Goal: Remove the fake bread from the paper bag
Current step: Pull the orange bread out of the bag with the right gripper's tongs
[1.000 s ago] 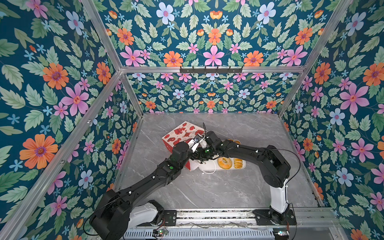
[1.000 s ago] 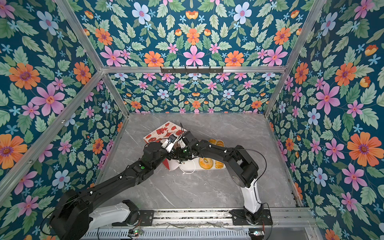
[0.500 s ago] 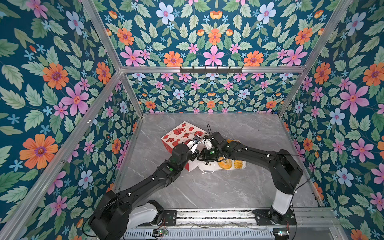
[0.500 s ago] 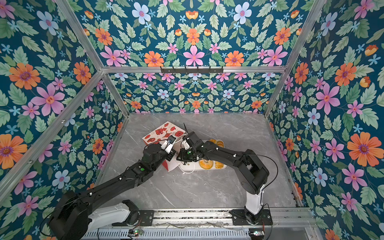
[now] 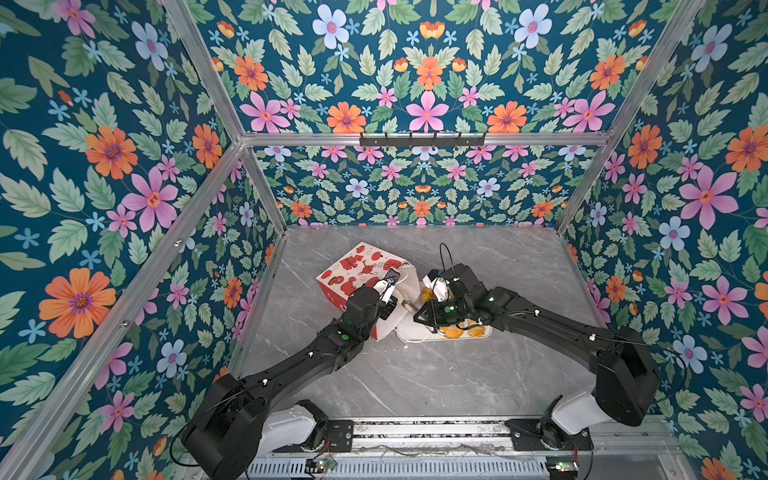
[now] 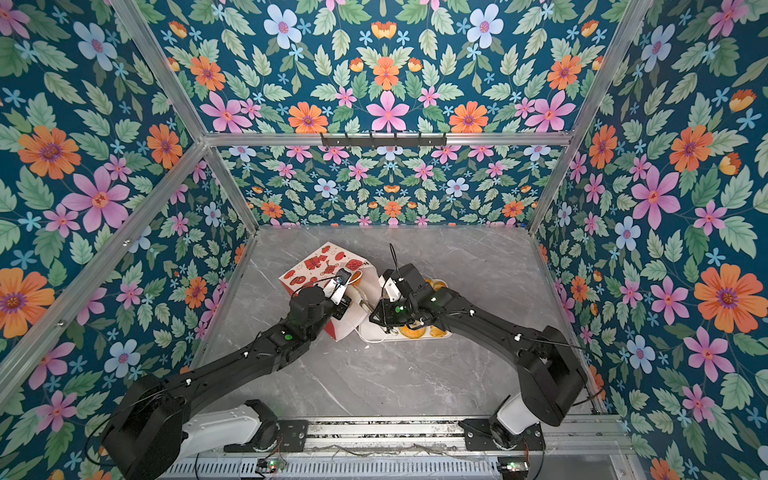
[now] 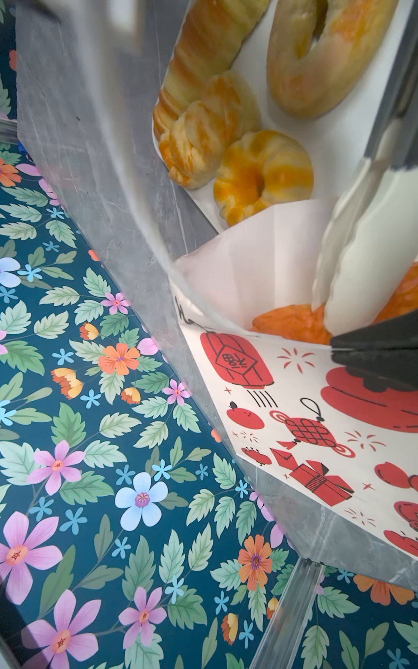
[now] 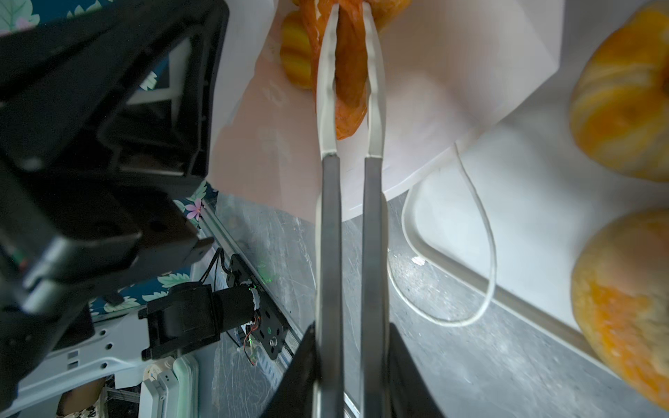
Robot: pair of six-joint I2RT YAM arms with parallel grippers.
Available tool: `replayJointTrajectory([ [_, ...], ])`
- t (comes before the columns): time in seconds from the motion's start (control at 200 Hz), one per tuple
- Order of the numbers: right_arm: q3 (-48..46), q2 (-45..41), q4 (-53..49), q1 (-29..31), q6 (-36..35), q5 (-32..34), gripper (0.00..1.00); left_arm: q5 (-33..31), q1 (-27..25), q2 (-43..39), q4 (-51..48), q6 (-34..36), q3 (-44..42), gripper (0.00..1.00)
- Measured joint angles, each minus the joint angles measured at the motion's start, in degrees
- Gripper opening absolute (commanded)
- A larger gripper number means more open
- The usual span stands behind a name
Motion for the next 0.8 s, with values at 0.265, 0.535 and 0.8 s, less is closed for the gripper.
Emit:
replayJointTrajectory([
  [0.265,-5.84,-10.80,-7.17,-0.48,-4.26,-0.22,0.16,-4.13,0.15,-0.42,0.31,-0.22,0.00,0.00],
  [0.535,-8.26,-19.93,-14.47,-1.22,-7.37,1.31,0.16,-9.38,0.55,-1.11,0.35,-0.92,0.00,0.00],
  [0.8,-9.86,-22.53,-18.01,-4.37,-9.27,3.85,0.16,-16.02,1.29,-4.00,-2.73,-2.29,-0.35,0.00],
])
